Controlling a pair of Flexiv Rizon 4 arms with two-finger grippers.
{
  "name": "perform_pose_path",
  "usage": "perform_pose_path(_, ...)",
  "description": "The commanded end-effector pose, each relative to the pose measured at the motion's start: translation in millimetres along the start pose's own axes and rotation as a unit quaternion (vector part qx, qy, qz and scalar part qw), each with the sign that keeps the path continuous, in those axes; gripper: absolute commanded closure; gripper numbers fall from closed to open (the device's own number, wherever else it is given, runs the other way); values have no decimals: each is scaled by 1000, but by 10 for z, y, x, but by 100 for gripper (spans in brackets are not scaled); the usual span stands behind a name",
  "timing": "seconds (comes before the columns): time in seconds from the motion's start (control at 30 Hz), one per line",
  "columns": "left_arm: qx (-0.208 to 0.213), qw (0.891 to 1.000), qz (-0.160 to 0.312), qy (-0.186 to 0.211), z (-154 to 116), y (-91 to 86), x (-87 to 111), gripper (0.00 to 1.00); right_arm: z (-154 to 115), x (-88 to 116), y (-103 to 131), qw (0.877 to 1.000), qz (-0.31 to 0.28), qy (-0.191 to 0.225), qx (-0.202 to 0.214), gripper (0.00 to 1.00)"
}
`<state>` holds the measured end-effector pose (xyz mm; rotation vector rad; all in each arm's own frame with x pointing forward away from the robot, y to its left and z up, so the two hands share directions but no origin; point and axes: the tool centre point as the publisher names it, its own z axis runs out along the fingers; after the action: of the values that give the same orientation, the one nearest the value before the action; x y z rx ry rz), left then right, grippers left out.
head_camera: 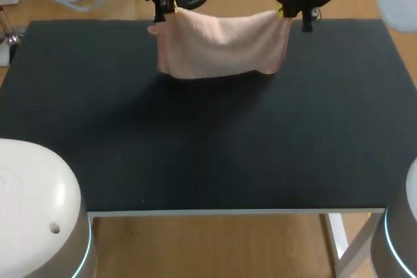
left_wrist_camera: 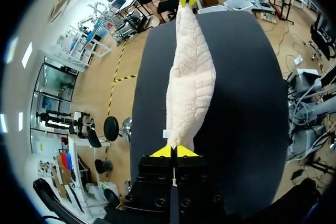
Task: Fold the towel
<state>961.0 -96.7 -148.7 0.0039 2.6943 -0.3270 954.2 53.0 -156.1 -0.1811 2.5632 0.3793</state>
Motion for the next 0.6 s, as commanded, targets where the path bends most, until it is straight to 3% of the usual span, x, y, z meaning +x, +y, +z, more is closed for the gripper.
perform_pose_path(0.03,12,1000,0,-7,-75,55,281,100,-149,264,-27,1000,2,-5,4,100)
perform_pose_path(0.33,16,999,-17,25,29,125,653,100,-74,639,-119,999,16,25,21,100)
perform_pose_path(0.6,15,994,-29,100,443,114,893,100,333,968,-247,996,36,80,23,100)
